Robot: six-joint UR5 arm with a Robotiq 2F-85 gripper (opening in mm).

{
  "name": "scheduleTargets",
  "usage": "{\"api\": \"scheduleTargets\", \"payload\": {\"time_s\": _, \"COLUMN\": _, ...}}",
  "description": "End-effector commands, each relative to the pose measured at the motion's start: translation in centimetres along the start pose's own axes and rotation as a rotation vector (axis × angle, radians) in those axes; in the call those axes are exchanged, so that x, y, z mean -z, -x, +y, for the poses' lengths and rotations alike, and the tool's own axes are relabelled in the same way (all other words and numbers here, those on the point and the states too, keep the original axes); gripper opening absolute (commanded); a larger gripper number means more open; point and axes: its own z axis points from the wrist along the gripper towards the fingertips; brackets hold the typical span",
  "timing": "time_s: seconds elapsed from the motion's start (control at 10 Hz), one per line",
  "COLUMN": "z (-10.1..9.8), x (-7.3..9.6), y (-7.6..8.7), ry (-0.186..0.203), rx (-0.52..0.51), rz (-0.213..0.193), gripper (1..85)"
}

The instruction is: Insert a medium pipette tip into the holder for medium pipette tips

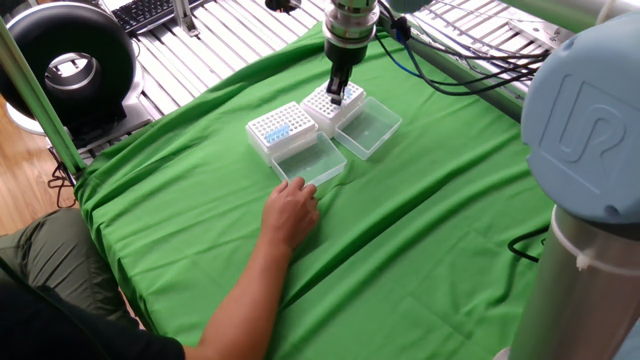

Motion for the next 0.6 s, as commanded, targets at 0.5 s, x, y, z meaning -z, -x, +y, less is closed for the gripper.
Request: {"api": "scheduleTargets", "payload": {"time_s": 0.5, "z": -0.1, "x": 2.2, "y": 0.1, "ry": 0.006, "rx": -0.031, "rz": 0.014, "gripper": 13.3}}
